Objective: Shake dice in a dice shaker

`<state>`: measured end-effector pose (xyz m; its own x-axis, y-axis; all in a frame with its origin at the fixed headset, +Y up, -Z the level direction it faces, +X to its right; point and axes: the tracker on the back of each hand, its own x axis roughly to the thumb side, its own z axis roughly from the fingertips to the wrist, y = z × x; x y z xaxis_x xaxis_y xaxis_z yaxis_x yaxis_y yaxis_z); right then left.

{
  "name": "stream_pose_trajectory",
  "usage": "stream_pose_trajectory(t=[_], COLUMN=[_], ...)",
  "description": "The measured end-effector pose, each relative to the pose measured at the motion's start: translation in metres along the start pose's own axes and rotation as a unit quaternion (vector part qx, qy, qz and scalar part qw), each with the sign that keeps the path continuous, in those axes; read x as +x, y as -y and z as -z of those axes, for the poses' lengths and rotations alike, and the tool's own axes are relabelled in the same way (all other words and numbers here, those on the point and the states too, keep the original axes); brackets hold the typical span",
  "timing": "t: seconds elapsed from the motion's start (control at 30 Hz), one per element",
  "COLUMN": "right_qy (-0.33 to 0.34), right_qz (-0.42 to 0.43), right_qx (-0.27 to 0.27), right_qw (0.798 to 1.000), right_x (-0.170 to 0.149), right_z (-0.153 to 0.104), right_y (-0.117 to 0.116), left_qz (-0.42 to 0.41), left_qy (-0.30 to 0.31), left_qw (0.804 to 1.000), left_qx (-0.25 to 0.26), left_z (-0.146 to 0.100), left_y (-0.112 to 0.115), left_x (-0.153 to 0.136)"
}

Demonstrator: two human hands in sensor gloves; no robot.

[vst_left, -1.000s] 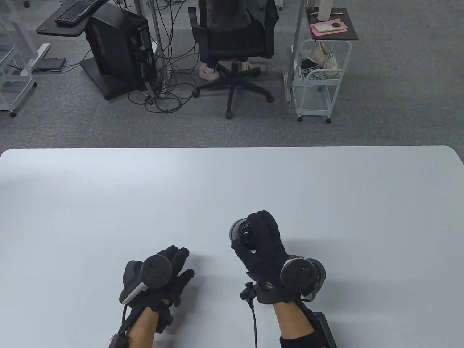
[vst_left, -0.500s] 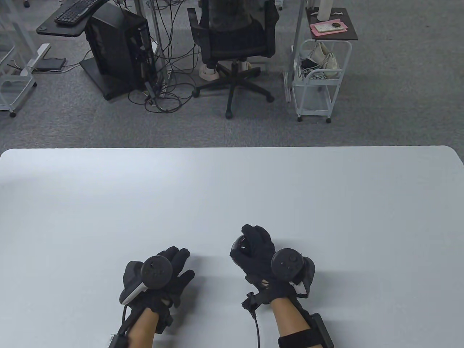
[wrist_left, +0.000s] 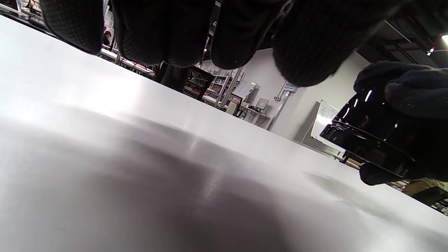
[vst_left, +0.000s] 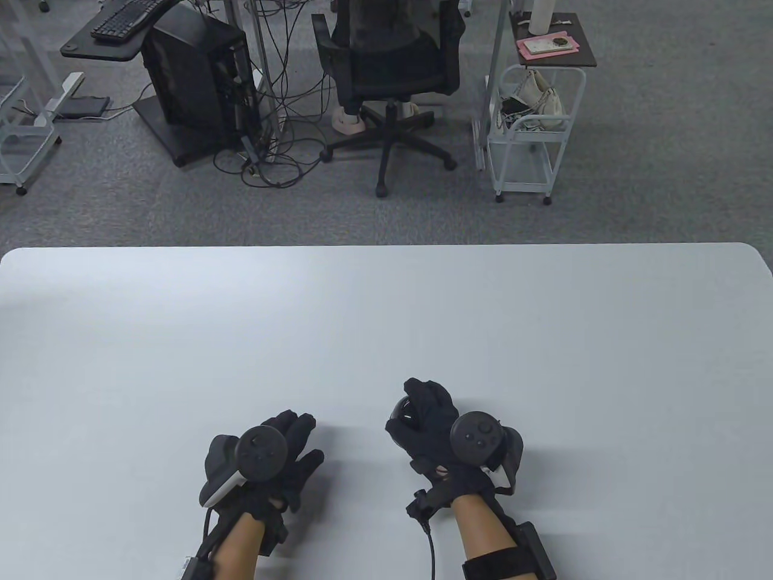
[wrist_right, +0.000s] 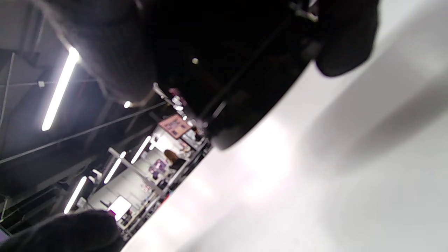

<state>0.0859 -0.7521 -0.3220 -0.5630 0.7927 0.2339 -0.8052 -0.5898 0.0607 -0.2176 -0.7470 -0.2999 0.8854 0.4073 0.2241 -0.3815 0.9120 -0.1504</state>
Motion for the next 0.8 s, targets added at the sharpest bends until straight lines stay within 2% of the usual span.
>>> stream_pose_trajectory(t=[0.03, 0.07, 0.17, 0.23, 0.4, 0.5, 0.6, 0.8], right_qy=[0.013, 0.065, 0.158, 0.183, 0.112, 0.023, -0.01, -0.03], right_qz=[0.006, 0.035, 0.057, 0.052, 0.026, -0.034, -0.072, -0.145], right_qx=[-0.009, -0.049, -0.121, -0.135, -0.073, 0.03, 0.074, 0.128], right_qw=[1.0, 0.996, 0.978, 0.972, 0.991, 0.999, 0.995, 0.981], right_x=[0.005, 0.023, 0.06, 0.068, 0.038, 0.012, -0.002, 0.002], right_z=[-0.001, -0.003, -0.015, -0.021, -0.013, 0.0, 0.007, 0.011], right_y=[0.004, 0.016, 0.038, 0.041, 0.014, -0.012, -0.025, -0.033], left_qz=[0.0, -0.001, -0.003, -0.004, -0.002, -0.002, -0.004, -0.002], left_qy=[0.0, 0.001, 0.002, 0.003, 0.004, 0.004, 0.003, 0.002], left_qw=[1.0, 1.0, 1.0, 1.0, 1.0, 1.0, 1.0, 1.0], left_qx=[0.0, 0.001, 0.004, 0.003, 0.0, 0.001, 0.001, -0.004], left_z=[0.0, 0.0, 0.0, 0.0, 0.0, 0.0, 0.0, 0.001], left_y=[0.0, 0.0, -0.001, 0.0, 0.0, 0.0, 0.0, 0.001], left_x=[0.0, 0.0, 0.001, 0.0, 0.001, 0.001, 0.0, 0.001])
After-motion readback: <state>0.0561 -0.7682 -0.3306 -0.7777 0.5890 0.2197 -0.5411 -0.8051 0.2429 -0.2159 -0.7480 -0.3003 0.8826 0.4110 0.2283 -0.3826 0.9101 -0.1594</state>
